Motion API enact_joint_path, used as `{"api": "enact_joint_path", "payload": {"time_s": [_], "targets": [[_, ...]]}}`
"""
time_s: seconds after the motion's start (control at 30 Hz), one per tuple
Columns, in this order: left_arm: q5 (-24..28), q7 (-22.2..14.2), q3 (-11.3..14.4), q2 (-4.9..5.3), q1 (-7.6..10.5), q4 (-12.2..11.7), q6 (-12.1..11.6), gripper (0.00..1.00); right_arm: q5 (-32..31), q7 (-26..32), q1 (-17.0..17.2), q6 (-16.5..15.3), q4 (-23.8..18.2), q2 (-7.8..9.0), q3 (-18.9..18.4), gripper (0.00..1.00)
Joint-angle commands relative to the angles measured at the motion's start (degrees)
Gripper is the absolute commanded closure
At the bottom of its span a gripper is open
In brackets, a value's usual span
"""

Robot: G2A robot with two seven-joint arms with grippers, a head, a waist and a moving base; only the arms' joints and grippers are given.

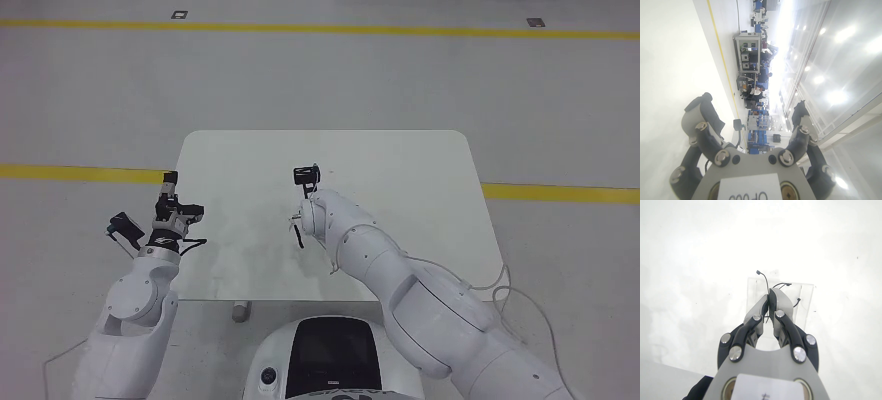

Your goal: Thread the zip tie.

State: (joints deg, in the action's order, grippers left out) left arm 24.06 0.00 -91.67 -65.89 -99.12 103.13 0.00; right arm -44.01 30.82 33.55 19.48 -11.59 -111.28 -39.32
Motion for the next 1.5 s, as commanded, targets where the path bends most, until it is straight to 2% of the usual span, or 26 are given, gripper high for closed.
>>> {"api": "enact_joint_path", "payload": {"time_s": [0.0,0.4,0.63,0.9,1.17,1.47], "targets": [[0.0,0.0,0.0,0.00,0.00,0.0,0.0,0.00,-0.3,0.2,0.1,0.0,-0.2,0.11,-0.2,0.80],[0.0,0.0,0.0,0.00,0.00,0.0,0.0,0.00,-2.3,1.4,0.7,0.0,-1.6,0.76,-1.5,0.80],[0.0,0.0,0.0,0.00,0.00,0.0,0.0,0.00,-3.4,2.9,0.6,0.0,-1.2,0.60,-2.6,0.82],[0.0,0.0,0.0,0.00,0.00,0.0,0.0,0.00,-5.3,4.1,0.2,0.0,0.6,-0.43,-3.5,0.82],[0.0,0.0,0.0,0.00,0.00,0.0,0.0,0.00,-7.5,4.0,-0.9,0.0,3.7,-2.26,-4.1,0.82],[0.0,0.0,0.0,0.00,0.00,0.0,0.0,0.00,-8.5,5.4,-1.3,0.0,4.5,-2.92,-3.0,0.84]]}}
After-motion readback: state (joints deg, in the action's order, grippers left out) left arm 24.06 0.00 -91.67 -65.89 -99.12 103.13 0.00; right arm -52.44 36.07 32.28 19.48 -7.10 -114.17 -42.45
